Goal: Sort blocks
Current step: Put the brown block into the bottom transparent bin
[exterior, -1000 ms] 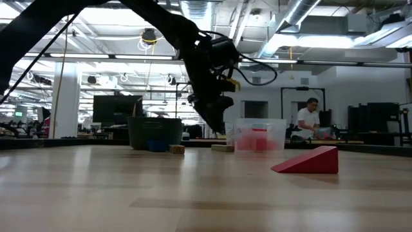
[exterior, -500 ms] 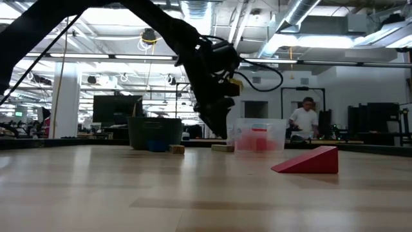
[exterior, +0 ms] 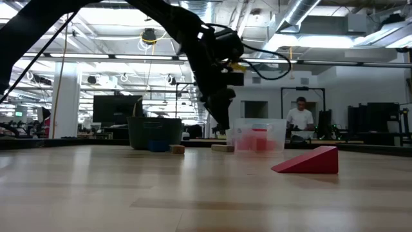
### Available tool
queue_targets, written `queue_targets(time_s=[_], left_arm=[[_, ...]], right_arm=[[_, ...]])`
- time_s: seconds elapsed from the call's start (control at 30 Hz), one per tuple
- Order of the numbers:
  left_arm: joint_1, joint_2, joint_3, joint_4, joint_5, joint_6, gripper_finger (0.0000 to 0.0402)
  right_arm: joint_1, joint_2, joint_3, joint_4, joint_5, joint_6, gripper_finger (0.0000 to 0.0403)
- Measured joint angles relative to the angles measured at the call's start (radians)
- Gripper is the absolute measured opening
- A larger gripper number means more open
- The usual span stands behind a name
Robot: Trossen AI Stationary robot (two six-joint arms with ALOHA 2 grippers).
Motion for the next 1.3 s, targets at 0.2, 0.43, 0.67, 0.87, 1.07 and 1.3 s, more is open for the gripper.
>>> queue_targets(time_s=[0.2,0.43,0.67,0.87,1.07,1.3], left_arm=[[0.026,0.0,-0.043,0.156,-0.113,0.009,0.0165],[0.08,0.02,-0.08,0.117,-0.038,-0.038,0.0165],[0.074,0.032,-0.079,0.063,0.264,-0.003,0.0165],[0.033,-0.003,-0.052,0.017,0.24,0.106,0.0165],[0.045,0.004,-0.048,0.115,0.016,0.103,0.0165],[0.074,0.077,-0.049,0.157,0.028,0.018,0.0164]], right_arm=[[0.0,0.0,0.0,0.017,0.0,0.001,0.0195],[0.0,0.0,0.0,0.022,0.0,0.001,0.0195],[0.0,0.0,0.0,0.02,0.0,-0.004,0.0195],[0.0,0.0,0.0,0.02,0.0,-0.002,0.0195],[0.0,0.0,0.0,0.021,0.0,0.001,0.0195],[0.001,0.0,0.0,0.024,0.0,0.025,0.0195]])
